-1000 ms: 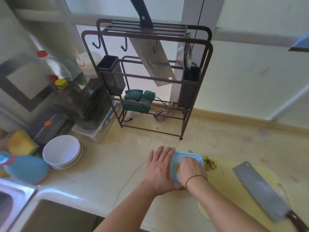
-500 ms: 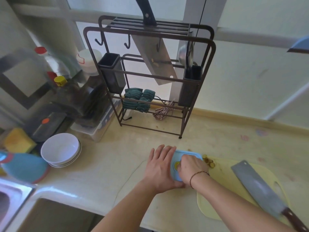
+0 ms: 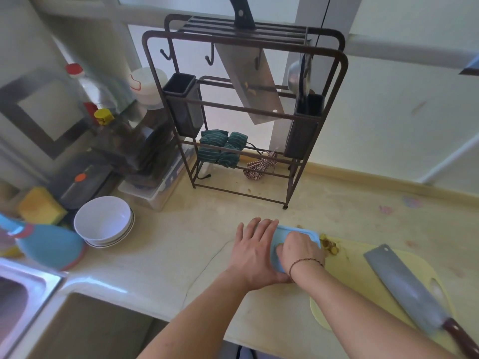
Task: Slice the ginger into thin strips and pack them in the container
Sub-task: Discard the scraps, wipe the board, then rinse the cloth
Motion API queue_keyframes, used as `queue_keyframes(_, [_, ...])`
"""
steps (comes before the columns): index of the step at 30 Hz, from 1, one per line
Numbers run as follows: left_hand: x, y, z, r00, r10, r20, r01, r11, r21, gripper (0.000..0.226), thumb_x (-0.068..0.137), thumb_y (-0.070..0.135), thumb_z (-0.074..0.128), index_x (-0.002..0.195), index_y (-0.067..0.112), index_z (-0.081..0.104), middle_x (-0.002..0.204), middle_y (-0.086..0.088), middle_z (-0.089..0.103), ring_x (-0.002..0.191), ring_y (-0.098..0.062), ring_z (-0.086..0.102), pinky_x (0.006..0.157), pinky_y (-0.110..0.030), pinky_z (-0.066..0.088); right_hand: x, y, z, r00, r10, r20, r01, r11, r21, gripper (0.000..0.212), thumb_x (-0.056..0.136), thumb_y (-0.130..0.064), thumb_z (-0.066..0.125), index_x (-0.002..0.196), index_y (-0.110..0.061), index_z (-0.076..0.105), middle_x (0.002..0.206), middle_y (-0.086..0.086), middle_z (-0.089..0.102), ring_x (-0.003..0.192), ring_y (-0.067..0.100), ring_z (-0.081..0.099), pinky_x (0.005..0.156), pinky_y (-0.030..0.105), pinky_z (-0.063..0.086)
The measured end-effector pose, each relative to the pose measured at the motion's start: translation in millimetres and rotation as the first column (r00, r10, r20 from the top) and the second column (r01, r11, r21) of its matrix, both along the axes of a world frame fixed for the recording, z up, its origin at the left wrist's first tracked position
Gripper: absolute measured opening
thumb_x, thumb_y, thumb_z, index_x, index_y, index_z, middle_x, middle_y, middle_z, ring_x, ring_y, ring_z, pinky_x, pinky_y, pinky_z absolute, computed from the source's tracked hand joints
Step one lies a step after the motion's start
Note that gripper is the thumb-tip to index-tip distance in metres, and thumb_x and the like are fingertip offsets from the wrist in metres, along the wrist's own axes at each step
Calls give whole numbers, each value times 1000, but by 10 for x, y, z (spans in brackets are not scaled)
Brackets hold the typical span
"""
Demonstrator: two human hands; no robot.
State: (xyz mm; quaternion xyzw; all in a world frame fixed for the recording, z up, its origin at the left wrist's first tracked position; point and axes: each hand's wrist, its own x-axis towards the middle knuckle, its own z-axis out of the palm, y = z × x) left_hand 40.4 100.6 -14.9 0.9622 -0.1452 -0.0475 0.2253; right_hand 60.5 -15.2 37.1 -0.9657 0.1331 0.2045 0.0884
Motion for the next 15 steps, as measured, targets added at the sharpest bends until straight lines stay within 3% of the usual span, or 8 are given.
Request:
queue_keyframes(3, [10, 12, -17, 1000, -5, 9, 5, 1000, 4, 125, 55, 90, 42, 157, 23, 16, 159, 7, 24, 151, -22, 10, 122, -54, 8, -29, 59, -48, 975, -223, 12, 218, 962, 163, 16, 93, -26, 49, 81, -15, 53, 82, 2, 57, 79, 26, 57, 68, 28, 43])
queue_keyframes(5, [6, 14, -19, 1000, -16, -8, 16, 1000, 12, 126, 54, 90, 45, 157, 23, 14, 159, 8, 23, 151, -21, 9, 123, -54, 7, -26, 66, -23, 963, -268, -16, 267, 945, 188, 18, 94, -28, 49, 83, -15, 53, 88, 4, 60, 79, 26, 55, 70, 29, 43])
queue_keyframes(7, [15, 20, -22, 1000, -12, -28, 12, 1000, 11, 130, 54, 91, 51, 157, 24, 12, 160, 9, 21, 151, -20, 7, 123, -52, 5, 22, 3, 53, 998, -64, -24, 66, 994, 86, 17, 94, -29, 48, 97, -15, 58, 95, 4, 60, 86, 27, 58, 71, 28, 43])
queue_keyframes(9, [32, 13, -32, 1000, -10, -27, 10, 1000, -3, 132, 54, 91, 59, 157, 24, 12, 160, 8, 21, 151, -20, 8, 123, -51, 6, 72, -160, 143, 964, 259, 59, -258, 966, -30, 22, 91, -32, 51, 106, -18, 59, 105, 3, 62, 98, 27, 62, 73, 29, 44])
queue_keyframes(12, [38, 22, -81, 1000, -18, 0, 18, 1000, -25, 132, 55, 91, 62, 157, 22, 14, 160, 6, 23, 150, -21, 10, 123, -49, 10, 142, -425, 146, 723, 689, 49, -679, 723, -128, 21, 94, -36, 46, 105, -25, 61, 111, -3, 56, 101, 24, 60, 74, 32, 42])
queue_keyframes(15, [34, 50, -113, 999, -31, 43, 35, 996, -81, 133, 54, 92, 60, 157, 17, 19, 159, 3, 28, 149, -23, 15, 122, -46, 16, 238, -564, 64, 513, 854, 93, -836, 521, -173, 27, 97, -39, 42, 102, -24, 65, 108, -4, 57, 88, 23, 63, 63, 31, 39])
